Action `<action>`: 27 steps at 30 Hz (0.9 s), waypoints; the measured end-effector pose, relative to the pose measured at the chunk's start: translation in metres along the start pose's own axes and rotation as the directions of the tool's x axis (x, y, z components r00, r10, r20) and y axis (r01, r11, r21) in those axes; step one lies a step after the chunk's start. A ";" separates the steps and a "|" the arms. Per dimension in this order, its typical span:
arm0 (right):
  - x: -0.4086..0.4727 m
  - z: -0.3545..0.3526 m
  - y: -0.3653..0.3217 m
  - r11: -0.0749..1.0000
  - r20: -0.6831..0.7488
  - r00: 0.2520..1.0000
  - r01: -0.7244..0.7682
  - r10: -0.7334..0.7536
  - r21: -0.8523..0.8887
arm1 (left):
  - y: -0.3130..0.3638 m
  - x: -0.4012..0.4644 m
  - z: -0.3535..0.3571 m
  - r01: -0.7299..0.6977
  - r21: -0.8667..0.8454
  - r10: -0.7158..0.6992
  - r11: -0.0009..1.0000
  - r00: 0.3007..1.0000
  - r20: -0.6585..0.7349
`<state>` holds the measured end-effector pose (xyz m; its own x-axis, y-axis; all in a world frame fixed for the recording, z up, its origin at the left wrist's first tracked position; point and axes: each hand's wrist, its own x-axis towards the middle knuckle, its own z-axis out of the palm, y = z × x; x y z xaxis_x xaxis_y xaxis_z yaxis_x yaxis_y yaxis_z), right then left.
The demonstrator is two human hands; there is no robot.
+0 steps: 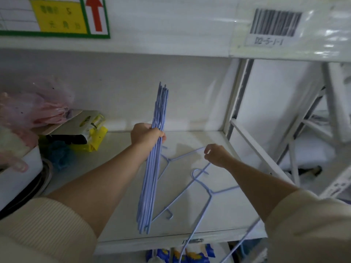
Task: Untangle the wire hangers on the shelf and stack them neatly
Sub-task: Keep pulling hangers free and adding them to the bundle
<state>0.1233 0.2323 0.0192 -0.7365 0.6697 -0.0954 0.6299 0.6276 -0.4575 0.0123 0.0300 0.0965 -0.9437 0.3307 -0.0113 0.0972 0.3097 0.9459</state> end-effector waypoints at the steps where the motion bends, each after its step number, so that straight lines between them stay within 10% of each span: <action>1: -0.007 -0.001 0.005 0.999 0.032 0.999 -0.011 0.012 -0.043 | 0.001 -0.004 0.004 -0.002 -0.004 0.002 1.000 1.000 0.011; 19: -0.039 0.060 0.021 0.889 0.213 0.977 0.120 -0.026 -0.442 | -0.018 -0.020 0.024 0.029 0.034 -0.031 0.999 0.998 0.055; 27: -0.018 0.010 -0.020 0.990 -0.128 0.983 0.127 -0.134 -0.061 | -0.009 -0.013 0.011 0.024 0.035 -0.025 0.999 0.999 0.026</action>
<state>0.1219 0.2037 0.0212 -0.7767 0.6248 0.0803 0.5452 0.7305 -0.4112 0.0277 0.0330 0.0845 -0.9374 0.3455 -0.0434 0.0852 0.3484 0.9335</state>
